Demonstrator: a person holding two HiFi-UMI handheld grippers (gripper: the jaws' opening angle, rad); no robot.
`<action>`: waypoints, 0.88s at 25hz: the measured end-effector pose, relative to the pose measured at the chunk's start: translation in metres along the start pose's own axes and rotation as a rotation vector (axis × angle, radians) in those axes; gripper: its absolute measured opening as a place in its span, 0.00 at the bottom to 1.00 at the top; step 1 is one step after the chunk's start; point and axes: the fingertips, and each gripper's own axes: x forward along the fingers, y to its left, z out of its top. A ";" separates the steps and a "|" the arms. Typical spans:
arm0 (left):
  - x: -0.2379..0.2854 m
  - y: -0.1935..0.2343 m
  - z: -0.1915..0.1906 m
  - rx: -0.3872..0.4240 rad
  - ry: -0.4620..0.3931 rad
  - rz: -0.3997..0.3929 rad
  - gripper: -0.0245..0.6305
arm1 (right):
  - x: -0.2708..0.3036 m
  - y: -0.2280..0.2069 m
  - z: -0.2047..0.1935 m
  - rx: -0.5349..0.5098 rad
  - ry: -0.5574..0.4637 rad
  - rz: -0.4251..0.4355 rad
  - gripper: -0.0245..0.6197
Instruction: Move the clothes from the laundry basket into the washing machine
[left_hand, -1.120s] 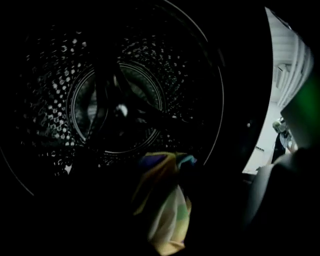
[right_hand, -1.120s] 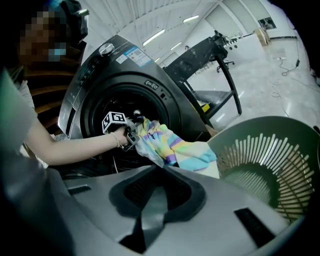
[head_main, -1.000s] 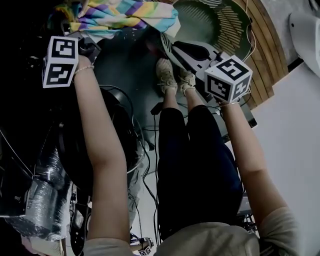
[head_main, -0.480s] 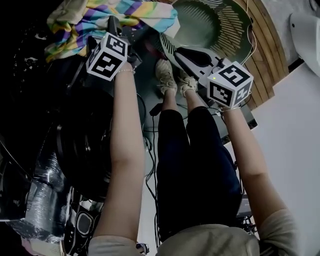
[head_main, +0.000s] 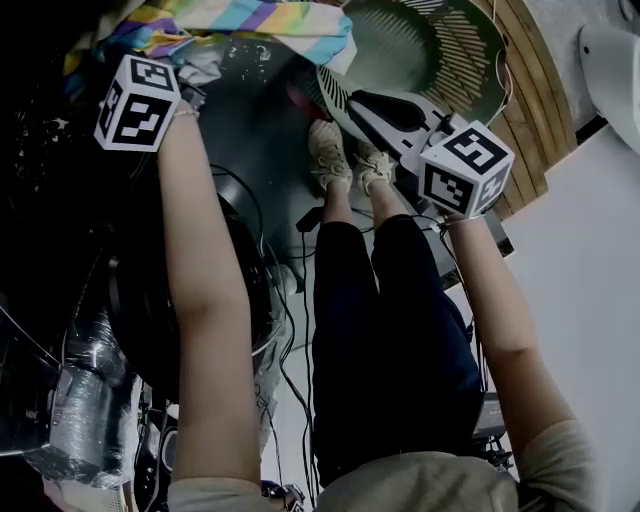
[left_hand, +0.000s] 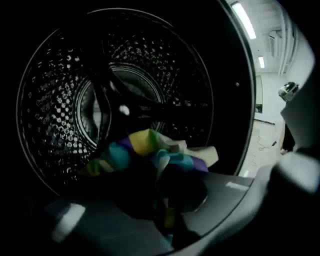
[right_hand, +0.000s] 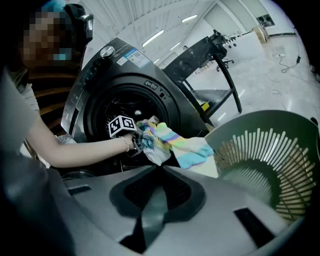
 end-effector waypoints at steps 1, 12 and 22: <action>0.005 0.007 0.013 0.002 -0.034 0.020 0.11 | 0.000 0.000 0.002 0.002 -0.007 0.001 0.10; -0.051 -0.019 0.004 -0.052 -0.004 -0.120 0.49 | 0.005 0.007 -0.006 0.031 -0.013 0.011 0.10; -0.060 -0.110 -0.129 -0.131 0.351 -0.277 0.53 | 0.001 -0.001 -0.007 0.032 -0.015 -0.012 0.10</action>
